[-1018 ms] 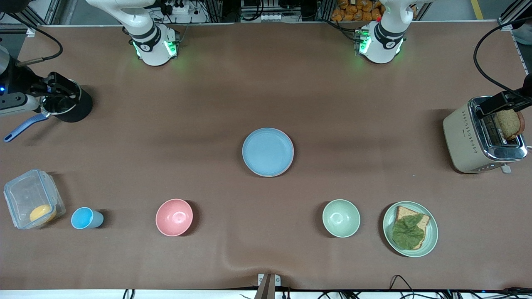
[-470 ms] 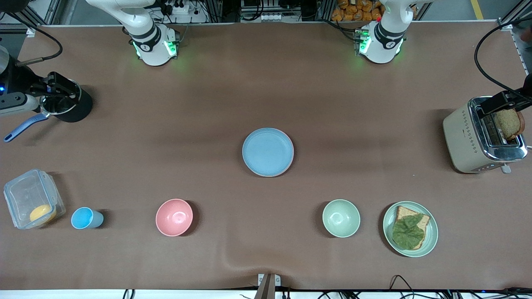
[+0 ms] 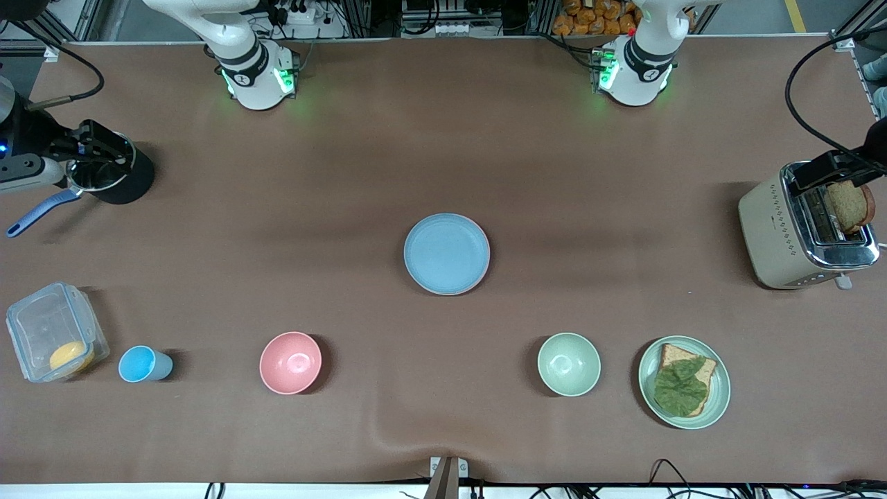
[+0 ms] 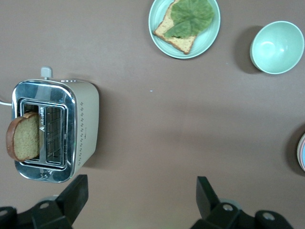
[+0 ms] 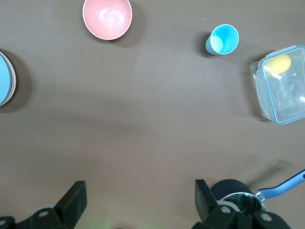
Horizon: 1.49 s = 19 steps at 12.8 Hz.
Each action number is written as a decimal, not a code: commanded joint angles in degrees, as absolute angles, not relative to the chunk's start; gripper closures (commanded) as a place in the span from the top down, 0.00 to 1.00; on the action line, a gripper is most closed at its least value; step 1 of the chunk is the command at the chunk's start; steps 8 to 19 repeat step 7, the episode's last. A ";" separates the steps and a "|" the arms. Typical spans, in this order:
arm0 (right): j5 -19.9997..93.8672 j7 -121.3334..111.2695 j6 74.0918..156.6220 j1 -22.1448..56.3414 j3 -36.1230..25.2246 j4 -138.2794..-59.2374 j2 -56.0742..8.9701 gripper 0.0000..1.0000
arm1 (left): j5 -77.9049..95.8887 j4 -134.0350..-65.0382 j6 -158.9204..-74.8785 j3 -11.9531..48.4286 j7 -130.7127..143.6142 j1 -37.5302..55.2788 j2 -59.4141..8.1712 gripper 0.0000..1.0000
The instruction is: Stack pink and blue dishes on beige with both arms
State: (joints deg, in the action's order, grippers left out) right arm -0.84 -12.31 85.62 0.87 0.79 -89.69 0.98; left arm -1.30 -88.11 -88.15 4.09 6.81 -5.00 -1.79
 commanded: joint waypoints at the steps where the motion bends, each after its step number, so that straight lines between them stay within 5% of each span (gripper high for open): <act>1: -0.97 -12.83 84.64 -0.09 1.41 -88.51 0.62 1.00 | -2.55 -88.24 -87.10 6.15 6.07 -4.75 0.17 1.00; 19: -0.97 -12.83 84.64 -0.18 1.41 -88.86 0.62 1.00 | -2.55 -84.64 -83.41 6.24 2.20 -4.75 -0.18 1.00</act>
